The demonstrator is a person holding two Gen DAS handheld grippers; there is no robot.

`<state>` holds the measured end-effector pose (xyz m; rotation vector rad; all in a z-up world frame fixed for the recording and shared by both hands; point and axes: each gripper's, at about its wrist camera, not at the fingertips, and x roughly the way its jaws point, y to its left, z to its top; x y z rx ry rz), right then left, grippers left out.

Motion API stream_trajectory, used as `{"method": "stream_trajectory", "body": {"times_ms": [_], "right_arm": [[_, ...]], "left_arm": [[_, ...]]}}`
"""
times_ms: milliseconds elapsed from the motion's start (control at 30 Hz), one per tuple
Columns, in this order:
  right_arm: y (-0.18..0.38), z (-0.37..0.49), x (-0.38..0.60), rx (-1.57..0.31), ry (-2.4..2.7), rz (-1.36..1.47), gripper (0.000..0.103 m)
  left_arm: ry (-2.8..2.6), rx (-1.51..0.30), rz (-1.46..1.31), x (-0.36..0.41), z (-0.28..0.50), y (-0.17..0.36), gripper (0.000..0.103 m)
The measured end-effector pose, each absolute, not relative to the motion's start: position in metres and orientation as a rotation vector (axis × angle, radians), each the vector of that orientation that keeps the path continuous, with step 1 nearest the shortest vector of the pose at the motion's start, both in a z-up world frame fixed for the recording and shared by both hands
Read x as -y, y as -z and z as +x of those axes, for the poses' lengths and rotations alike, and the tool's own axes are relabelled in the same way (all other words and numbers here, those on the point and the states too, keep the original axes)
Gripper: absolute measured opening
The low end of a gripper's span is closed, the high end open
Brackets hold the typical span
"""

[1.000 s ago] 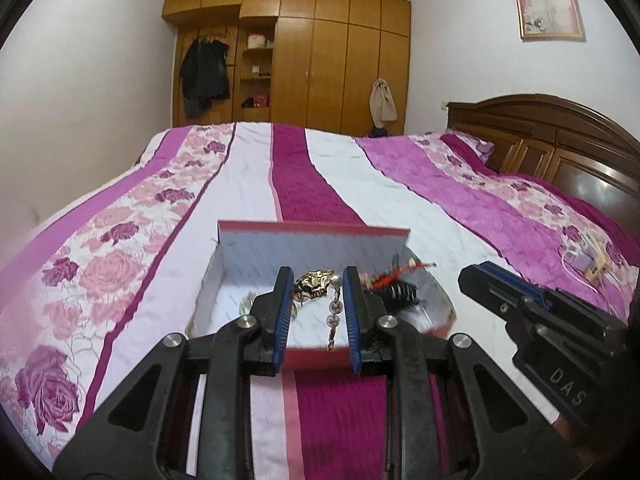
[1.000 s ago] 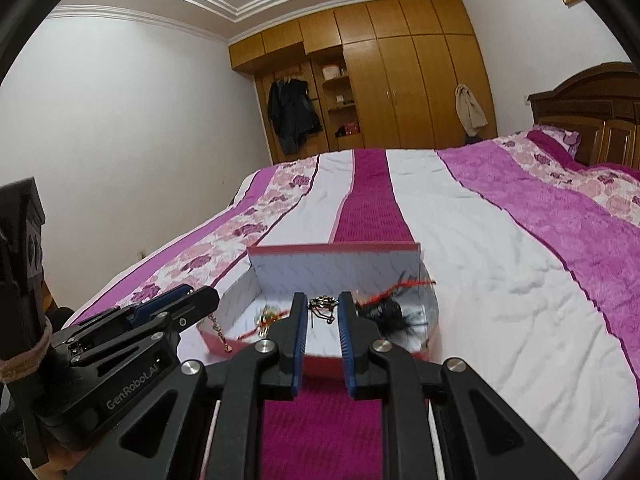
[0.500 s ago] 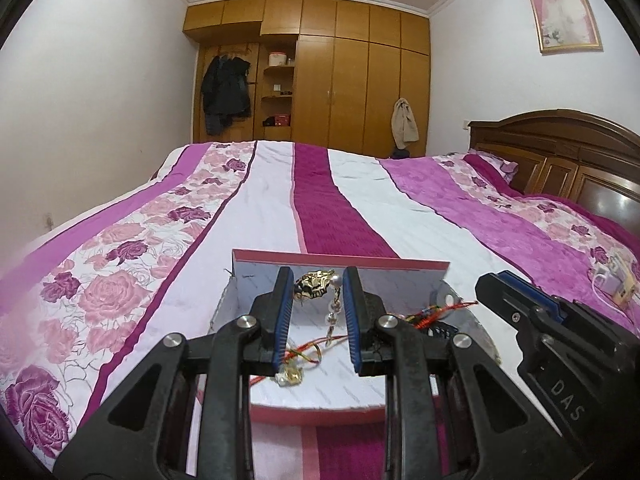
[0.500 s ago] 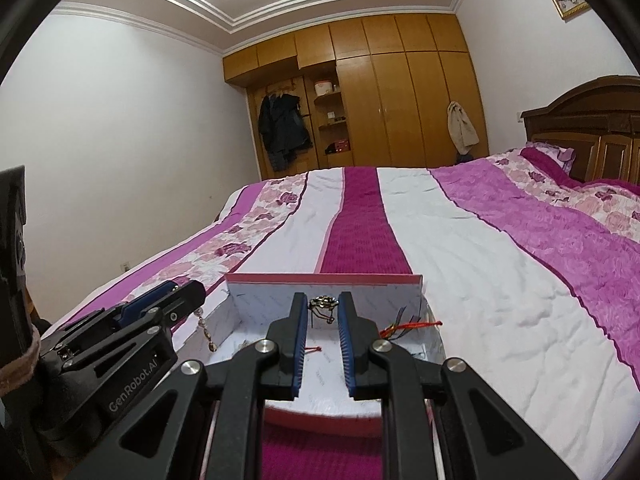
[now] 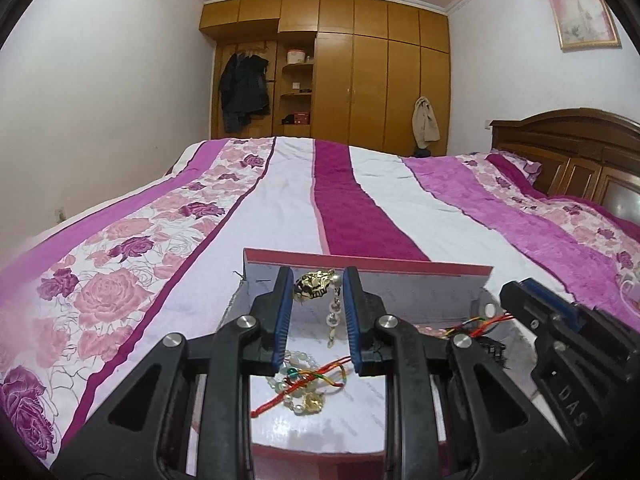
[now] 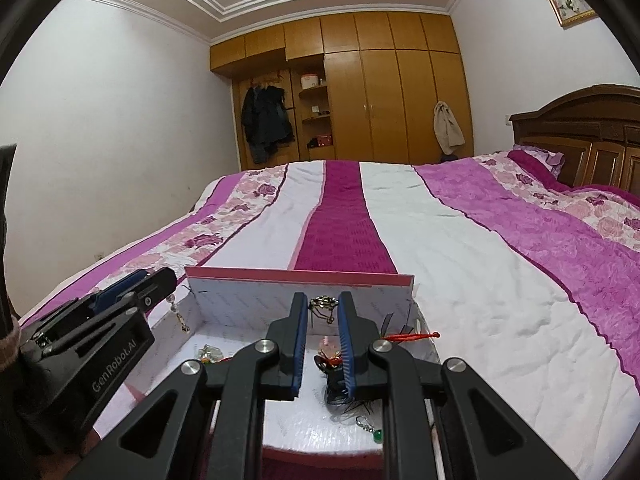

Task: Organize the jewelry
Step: 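Open both grippers to drop the pearl earring and gold stud inside the box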

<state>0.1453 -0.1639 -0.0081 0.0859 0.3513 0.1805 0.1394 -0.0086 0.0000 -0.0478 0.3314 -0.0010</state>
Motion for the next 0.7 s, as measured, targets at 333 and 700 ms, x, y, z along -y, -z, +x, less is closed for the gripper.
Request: {"method": "stream_trajectory", "body": {"times_ms": [333,700], "right_arm": [[0.025,0.166,0.161,-0.424,-0.168,0.062,0.017],[0.058,0.195,0.168,-0.615,-0.188,0.096,0.024]], "left_arm": [[-0.045,-0.437,-0.038,0.004,0.165,0.024,0.017],[0.013,-0.666,-0.058,0.006,0.188,0.046,0.035]]}}
